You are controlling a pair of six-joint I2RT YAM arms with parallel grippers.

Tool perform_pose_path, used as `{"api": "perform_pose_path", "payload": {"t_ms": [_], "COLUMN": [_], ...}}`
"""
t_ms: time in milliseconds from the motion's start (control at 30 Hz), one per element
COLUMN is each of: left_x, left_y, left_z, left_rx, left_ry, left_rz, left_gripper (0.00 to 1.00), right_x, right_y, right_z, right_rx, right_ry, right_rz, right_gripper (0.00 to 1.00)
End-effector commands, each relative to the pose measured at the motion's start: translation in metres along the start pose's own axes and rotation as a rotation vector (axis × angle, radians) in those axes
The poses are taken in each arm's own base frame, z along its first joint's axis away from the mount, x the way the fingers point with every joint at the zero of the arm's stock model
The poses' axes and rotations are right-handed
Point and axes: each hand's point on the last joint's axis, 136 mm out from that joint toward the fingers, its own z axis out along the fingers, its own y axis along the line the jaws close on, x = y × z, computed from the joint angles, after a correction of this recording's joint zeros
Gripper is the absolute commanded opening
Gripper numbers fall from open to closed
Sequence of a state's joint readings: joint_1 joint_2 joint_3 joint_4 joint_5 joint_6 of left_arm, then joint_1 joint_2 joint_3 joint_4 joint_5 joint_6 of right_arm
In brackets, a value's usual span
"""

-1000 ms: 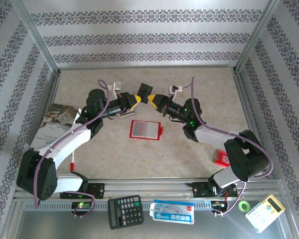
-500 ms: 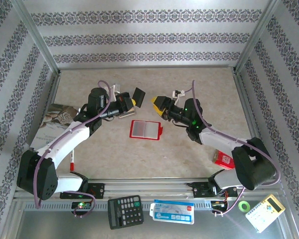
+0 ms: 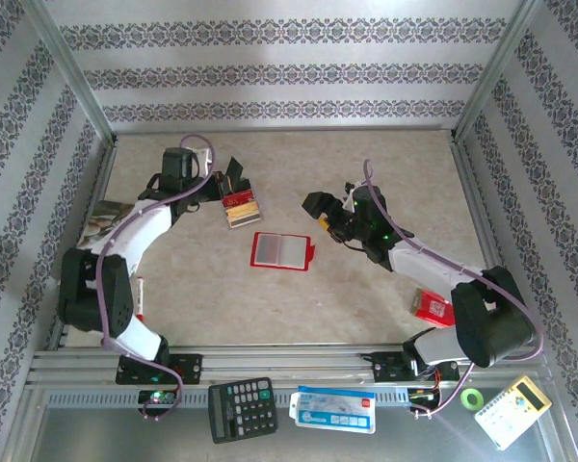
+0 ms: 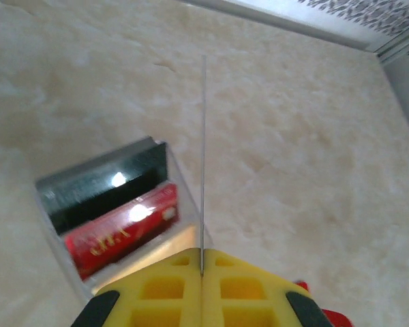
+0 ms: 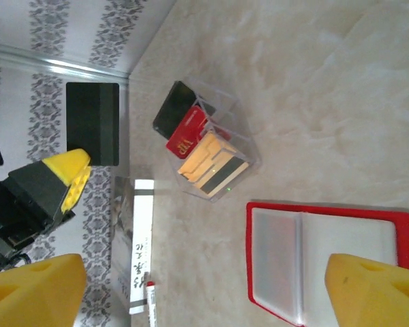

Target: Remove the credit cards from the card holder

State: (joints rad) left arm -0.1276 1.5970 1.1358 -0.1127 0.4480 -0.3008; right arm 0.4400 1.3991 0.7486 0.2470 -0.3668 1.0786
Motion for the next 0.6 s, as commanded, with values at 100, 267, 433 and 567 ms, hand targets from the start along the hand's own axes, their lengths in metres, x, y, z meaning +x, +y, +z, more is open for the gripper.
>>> {"api": "perform_pose_path", "payload": {"t_ms": [100, 267, 433, 567], "left_x": [-0.025, -0.037, -0.035, -0.028], "left_y": [0.005, 0.01, 0.016, 0.028], "left_z": [0.004, 0.011, 0.02, 0.022], "left_rx": [0.003, -0.019, -0.018, -0.013], "left_ry": [-0.053, -0.024, 0.042, 0.129], "left_rz": [0.331, 0.484, 0.663, 0.803], "left_gripper": [0.0, 0.0, 0.0, 0.0], "right_x": [-0.018, -0.02, -0.018, -0.016], "right_y": [-0.014, -0.018, -0.025, -0.027], "right_z": [0.001, 0.009, 0.012, 0.012], "right_rx": [0.102, 0.114, 0.126, 0.112], "right_ry": [-0.034, -0.02, -0.014, -0.017], "right_rz": [-0.044, -0.06, -0.054, -0.048], "right_gripper": [0.98, 0.98, 0.98, 0.98]}}
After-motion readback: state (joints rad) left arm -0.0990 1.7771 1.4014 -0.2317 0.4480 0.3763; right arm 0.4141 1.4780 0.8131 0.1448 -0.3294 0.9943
